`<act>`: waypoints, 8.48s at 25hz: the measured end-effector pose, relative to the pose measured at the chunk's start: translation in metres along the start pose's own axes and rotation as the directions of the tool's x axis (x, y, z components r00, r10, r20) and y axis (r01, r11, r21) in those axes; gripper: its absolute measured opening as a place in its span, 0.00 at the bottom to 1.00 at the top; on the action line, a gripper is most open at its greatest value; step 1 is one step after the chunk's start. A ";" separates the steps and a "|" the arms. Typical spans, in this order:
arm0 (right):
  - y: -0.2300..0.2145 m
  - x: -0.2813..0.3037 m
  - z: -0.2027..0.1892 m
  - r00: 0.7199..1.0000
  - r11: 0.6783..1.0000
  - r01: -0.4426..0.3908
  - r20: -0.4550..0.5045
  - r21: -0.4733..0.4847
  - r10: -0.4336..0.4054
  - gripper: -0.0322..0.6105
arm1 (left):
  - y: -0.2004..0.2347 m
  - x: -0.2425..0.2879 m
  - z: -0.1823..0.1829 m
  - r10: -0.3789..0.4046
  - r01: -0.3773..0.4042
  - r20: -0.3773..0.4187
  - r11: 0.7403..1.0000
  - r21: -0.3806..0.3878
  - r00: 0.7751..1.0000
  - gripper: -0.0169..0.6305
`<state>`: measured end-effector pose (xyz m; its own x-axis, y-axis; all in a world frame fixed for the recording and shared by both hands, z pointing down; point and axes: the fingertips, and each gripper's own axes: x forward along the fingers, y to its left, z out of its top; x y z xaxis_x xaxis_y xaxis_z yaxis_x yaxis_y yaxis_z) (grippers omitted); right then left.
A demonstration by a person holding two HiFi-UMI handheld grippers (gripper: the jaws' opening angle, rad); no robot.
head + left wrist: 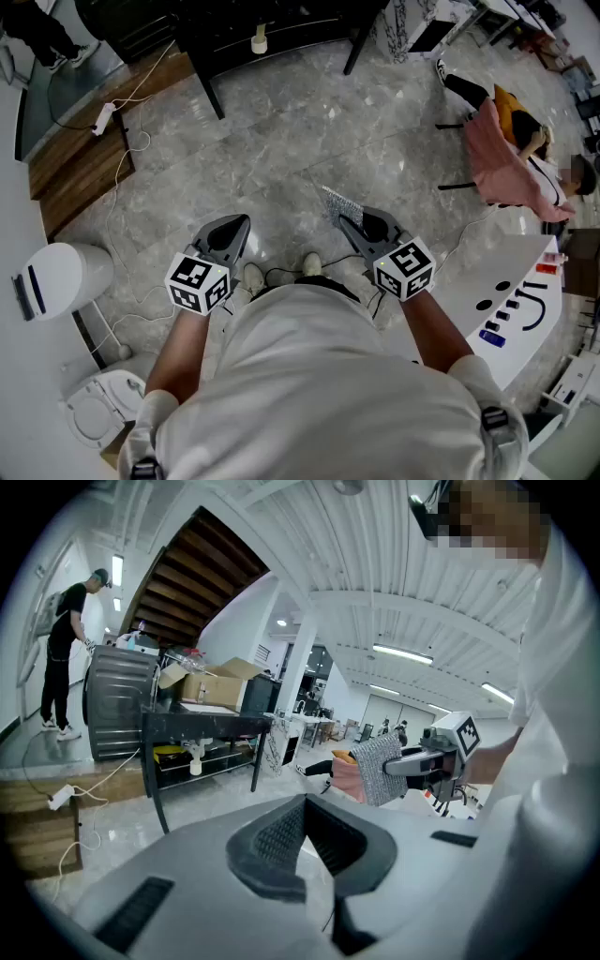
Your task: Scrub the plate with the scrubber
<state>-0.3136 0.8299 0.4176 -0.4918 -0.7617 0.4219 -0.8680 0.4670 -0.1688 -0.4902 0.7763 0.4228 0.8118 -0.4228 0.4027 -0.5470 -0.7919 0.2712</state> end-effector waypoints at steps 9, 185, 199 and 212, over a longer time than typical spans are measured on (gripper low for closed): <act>-0.064 -0.058 -0.011 0.999 0.999 -0.035 0.020 -0.032 0.035 0.17 | -0.073 0.074 0.020 -0.008 0.008 0.001 0.998 0.054 1.000 0.02; -0.740 0.592 0.407 0.995 0.992 -0.087 -0.059 -0.096 0.082 0.17 | 0.822 0.767 0.395 0.359 -0.449 -0.446 0.887 -0.110 0.820 0.05; -0.777 0.570 0.438 0.978 0.961 -0.208 -0.016 -0.180 0.209 0.17 | 0.767 0.713 0.435 0.455 -0.543 -0.308 0.771 -0.333 0.836 0.05; -0.809 0.555 0.445 0.971 0.947 -0.233 0.003 -0.220 0.240 0.17 | 0.693 0.735 0.477 0.454 -0.490 -0.186 0.786 -0.378 0.872 0.05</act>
<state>0.0848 -0.1708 0.3919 -0.6861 -0.6288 0.3659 -0.6923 0.7189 -0.0625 -0.1752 -0.2937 0.4900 0.4213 -0.6462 0.6363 -0.9045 -0.2485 0.3465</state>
